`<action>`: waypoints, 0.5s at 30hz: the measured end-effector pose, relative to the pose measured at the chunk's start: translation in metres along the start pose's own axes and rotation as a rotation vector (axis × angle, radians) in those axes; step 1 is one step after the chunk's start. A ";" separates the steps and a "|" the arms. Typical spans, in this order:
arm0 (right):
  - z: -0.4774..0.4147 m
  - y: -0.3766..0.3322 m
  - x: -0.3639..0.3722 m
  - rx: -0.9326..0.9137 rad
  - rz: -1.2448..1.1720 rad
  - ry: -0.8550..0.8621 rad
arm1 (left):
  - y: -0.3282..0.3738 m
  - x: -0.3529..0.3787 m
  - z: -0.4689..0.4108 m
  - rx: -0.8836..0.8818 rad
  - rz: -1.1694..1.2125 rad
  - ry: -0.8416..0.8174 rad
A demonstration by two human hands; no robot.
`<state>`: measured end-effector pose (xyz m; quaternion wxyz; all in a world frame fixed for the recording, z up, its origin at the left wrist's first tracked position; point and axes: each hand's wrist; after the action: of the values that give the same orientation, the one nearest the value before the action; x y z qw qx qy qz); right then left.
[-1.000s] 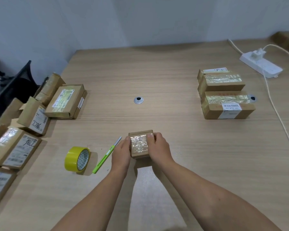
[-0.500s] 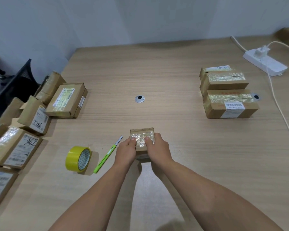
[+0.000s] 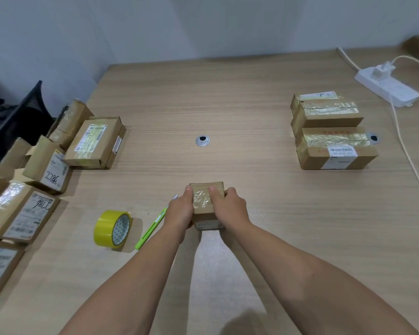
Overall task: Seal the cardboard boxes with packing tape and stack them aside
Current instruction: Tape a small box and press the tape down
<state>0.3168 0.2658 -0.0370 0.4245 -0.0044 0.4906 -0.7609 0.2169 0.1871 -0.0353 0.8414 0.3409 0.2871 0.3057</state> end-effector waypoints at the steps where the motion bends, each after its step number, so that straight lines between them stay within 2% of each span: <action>1: -0.001 -0.001 0.001 0.003 0.019 0.004 | -0.001 0.003 -0.001 0.062 -0.097 0.027; 4: -0.002 -0.002 0.004 -0.016 0.091 0.035 | -0.002 0.011 0.000 0.241 -0.390 0.126; 8: -0.005 0.002 0.004 -0.063 0.083 0.069 | -0.001 0.009 0.000 0.312 -0.483 0.150; 10: -0.006 0.003 0.002 -0.080 0.075 0.074 | 0.000 0.009 0.001 0.278 -0.459 0.129; 15: -0.007 0.006 0.002 -0.087 0.008 0.087 | -0.001 0.008 -0.006 0.107 -0.216 0.095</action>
<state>0.3167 0.2688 -0.0458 0.4051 0.0123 0.5415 -0.7366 0.2182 0.1947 -0.0414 0.8355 0.3377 0.3775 0.2131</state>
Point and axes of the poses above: each hand's wrist, its own z-axis away from the middle knuckle, its own x-axis out of the palm, y = z × x, and after that the axes turned 1 degree about -x, right-handed
